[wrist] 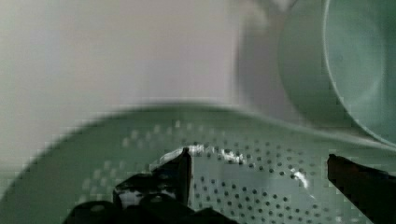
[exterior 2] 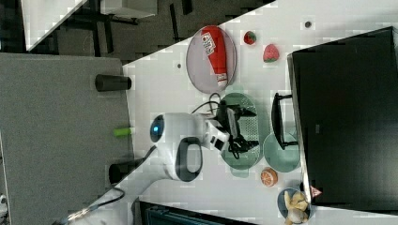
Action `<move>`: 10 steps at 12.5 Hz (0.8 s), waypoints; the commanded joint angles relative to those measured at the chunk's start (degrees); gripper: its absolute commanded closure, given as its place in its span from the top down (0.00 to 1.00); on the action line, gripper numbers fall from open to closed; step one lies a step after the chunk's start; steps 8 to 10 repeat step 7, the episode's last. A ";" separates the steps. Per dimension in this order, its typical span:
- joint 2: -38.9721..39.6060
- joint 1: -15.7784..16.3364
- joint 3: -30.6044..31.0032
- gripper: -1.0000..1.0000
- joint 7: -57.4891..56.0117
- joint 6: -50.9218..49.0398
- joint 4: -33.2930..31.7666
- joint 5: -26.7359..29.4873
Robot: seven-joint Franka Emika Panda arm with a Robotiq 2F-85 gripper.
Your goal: Drag strainer left to right.
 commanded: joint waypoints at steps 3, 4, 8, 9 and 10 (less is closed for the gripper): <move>-16.19 1.31 2.84 1.00 -23.24 -7.12 1.48 0.18; -19.51 1.34 3.40 1.00 -23.24 -10.90 2.18 0.76; -29.08 1.63 6.02 1.00 -23.24 -26.15 5.73 3.12; -29.08 1.63 6.02 1.00 -23.24 -26.15 5.73 3.12; -29.08 1.63 6.02 1.00 -23.24 -26.15 5.73 3.12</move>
